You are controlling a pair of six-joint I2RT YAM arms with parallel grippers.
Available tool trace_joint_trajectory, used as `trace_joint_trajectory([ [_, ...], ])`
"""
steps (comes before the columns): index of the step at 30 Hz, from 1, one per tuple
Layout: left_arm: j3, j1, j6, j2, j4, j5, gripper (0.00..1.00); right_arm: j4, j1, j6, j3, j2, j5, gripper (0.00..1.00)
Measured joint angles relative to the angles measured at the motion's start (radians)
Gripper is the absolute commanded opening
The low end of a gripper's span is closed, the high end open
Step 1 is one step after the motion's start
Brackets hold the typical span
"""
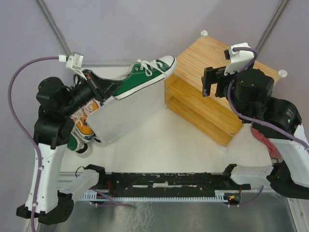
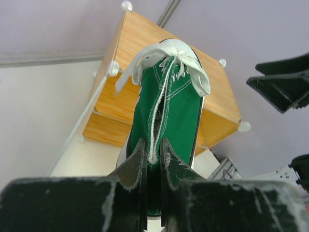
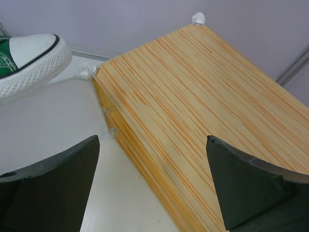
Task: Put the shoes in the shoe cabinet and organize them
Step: Place the shoe at the center of the board.
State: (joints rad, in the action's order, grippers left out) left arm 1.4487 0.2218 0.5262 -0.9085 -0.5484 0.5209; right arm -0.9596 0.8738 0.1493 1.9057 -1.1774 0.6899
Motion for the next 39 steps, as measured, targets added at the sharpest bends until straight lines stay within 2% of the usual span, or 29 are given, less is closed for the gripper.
trace_joint_trajectory([
  [4,0.126,0.009,-0.001,-0.100,-0.001,-0.054,0.03,-0.002,0.000,-0.002,0.047,-0.022,0.000,0.99],
  [8,0.248,0.061,-0.030,-0.235,0.003,-0.192,0.03,-0.004,0.000,-0.003,0.089,-0.040,0.000,0.99],
  [14,0.282,0.280,-0.101,-0.358,-0.026,-0.453,0.03,-0.007,0.000,-0.017,0.104,-0.041,0.007,0.99],
  [19,0.238,0.402,-0.124,-0.323,-0.061,-0.528,0.03,-0.007,0.000,-0.024,0.097,-0.024,0.019,0.99],
  [28,0.048,0.566,-0.124,-0.084,-0.020,-0.676,0.03,-0.006,0.000,-0.024,0.069,0.004,0.030,0.99],
  [34,0.014,0.679,-0.135,-0.152,0.011,-0.776,0.03,-0.006,0.000,-0.024,0.050,-0.006,0.028,0.99],
  [39,-0.131,0.789,-0.139,-0.132,0.042,-0.896,0.03,-0.007,0.000,-0.023,0.019,-0.002,0.026,0.99],
])
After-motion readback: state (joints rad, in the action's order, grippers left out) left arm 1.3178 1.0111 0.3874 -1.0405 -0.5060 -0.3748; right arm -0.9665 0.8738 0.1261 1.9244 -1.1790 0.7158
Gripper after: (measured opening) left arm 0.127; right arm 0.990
